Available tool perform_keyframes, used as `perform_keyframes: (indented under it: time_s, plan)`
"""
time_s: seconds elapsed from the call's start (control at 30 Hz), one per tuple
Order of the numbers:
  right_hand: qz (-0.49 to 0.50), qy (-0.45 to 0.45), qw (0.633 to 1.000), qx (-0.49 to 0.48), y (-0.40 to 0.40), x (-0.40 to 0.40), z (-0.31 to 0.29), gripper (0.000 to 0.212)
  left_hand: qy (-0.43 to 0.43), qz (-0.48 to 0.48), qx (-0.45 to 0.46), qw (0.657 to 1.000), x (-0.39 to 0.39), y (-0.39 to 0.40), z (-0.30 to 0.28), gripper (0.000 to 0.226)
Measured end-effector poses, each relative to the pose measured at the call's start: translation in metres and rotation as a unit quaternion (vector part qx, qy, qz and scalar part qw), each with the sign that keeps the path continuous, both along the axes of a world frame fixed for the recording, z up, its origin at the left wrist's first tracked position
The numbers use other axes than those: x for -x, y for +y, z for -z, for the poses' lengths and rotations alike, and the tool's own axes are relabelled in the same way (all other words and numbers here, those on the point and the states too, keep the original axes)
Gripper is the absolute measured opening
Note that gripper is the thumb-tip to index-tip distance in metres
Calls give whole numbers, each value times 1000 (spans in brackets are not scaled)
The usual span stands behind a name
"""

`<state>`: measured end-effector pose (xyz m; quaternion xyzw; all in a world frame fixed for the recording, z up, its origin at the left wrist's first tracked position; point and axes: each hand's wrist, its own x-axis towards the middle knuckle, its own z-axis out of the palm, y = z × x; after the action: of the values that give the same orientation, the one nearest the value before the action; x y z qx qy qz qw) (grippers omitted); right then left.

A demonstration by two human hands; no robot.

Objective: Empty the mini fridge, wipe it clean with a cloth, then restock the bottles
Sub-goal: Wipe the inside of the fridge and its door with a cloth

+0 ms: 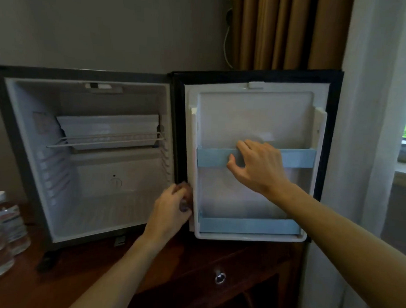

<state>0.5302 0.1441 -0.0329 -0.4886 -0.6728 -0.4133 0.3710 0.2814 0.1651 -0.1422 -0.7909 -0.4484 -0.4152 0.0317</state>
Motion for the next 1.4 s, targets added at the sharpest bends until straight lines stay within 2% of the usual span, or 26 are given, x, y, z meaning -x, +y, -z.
perform_keyframes:
  time_s: [0.13, 0.2, 0.3, 0.47, 0.6, 0.77, 1.03, 1.17, 1.23, 1.3, 1.4]
  plan:
    - [6, -3, 1000, 1, -2, 1, -1, 33, -47, -5, -115, 992, -4, 4, -118, 28]
    - [4, -5, 1000, 3, -3, 0, -2, 34, -56, -11, -137, 989, -6, 6, -168, 26]
    - [4, -6, 1000, 6, -2, 0, -2, 34, -63, -34, -162, 984, -9, 6, -196, 24]
    - [-4, -2, 1000, -5, 0, -1, 0, 33, -77, -18, -165, 983, -8, 6, -140, 24]
    - [3, -2, 1000, -5, -1, 0, 0, 34, -90, 9, -101, 991, -8, 0, -71, 27]
    - [7, -6, 1000, 3, 0, 0, 0, 34, -85, -22, -73, 993, -10, -3, 0, 28]
    - [5, -5, 1000, 13, -1, 1, 0, 35, -87, -14, -39, 995, -11, -2, 61, 33]
    - [5, -8, 1000, 19, -2, -1, -1, 35, -42, -13, 25, 999, -7, -5, 88, 39]
    - [15, -14, 999, 35, -3, -1, -3, 35, 33, -22, 62, 997, -4, -7, 94, 46]
    - [21, -23, 998, 58, -6, -1, -5, 35, 113, -32, 103, 988, -1, -10, 88, 51]
    - [11, -30, 996, 82, -7, -2, -8, 31, 166, -37, 138, 976, 6, -13, 61, 43]
